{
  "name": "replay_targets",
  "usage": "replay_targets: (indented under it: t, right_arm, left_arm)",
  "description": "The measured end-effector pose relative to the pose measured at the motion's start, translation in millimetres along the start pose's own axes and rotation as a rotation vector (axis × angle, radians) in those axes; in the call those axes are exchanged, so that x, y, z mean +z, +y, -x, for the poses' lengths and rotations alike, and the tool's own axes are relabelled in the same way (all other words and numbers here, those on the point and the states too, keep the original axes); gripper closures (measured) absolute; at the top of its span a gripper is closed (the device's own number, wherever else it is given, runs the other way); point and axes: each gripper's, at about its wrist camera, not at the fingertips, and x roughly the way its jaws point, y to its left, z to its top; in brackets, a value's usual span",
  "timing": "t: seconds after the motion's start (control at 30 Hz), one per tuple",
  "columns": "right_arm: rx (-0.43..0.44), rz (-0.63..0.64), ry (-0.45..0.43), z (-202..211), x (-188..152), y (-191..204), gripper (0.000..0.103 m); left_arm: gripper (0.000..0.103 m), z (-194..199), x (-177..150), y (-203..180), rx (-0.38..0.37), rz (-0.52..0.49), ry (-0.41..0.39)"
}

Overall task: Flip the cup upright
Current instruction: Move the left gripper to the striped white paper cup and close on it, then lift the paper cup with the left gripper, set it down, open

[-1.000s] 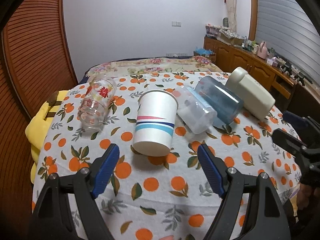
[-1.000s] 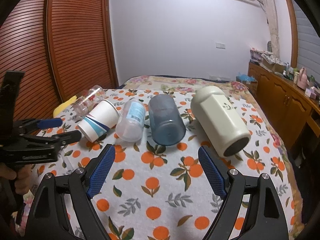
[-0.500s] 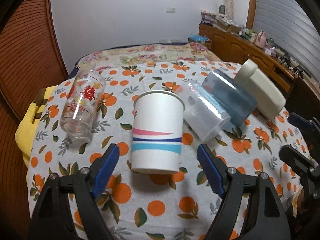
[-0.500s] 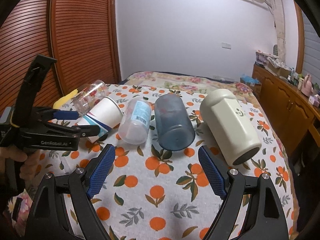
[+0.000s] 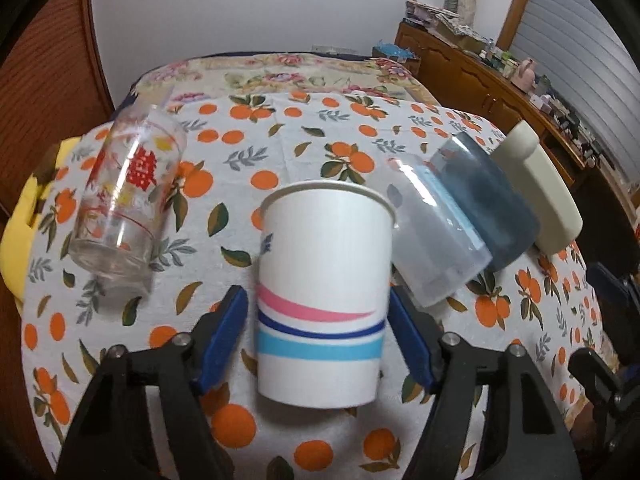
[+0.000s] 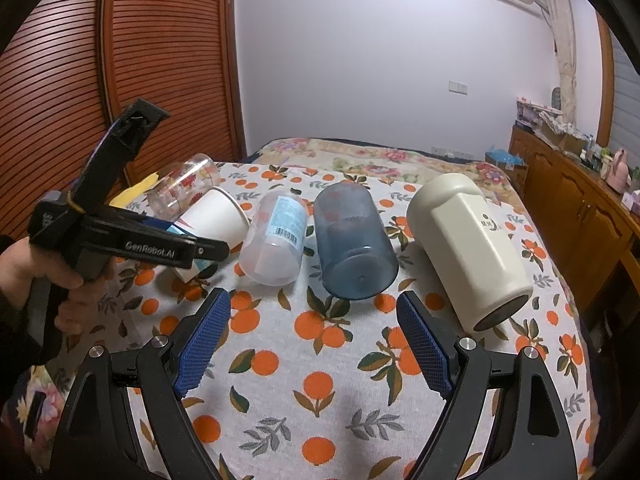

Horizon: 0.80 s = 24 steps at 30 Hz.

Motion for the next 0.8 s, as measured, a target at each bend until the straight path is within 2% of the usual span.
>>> replay_targets:
  t: [0.1,0.23,0.43,0.6,0.8]
  right_arm:
    - [0.000,-0.003,0.001,0.0,-0.4,-0.3,0.016]
    - [0.000,-0.010,0.007,0.1,-3.4,-1.7,0.016]
    - [0.002,-0.018,0.014,3.7,-7.9,-3.0,0.016]
    - [0.002,-0.040,0.018,12.9,-13.5,-8.0,0.016]
    - [-0.008,-0.066,0.008,30.3,-18.2,-18.7,0.016]
  left_arm:
    - [0.044,-2.7,-1.6,4.9,-0.016,0.020,0.006]
    - [0.046,4.5,-8.0,5.2,-0.006,0.024,-0.022]
    - [0.046,35.7,-26.0,-3.4,-0.016,0.035,-0.088]
    - [0.046,66.9,-47.0,-23.3,-0.070,0.033,-0.136]
    - [0.046,82.7,-64.7,-48.7,-0.135,0.041,-0.142]
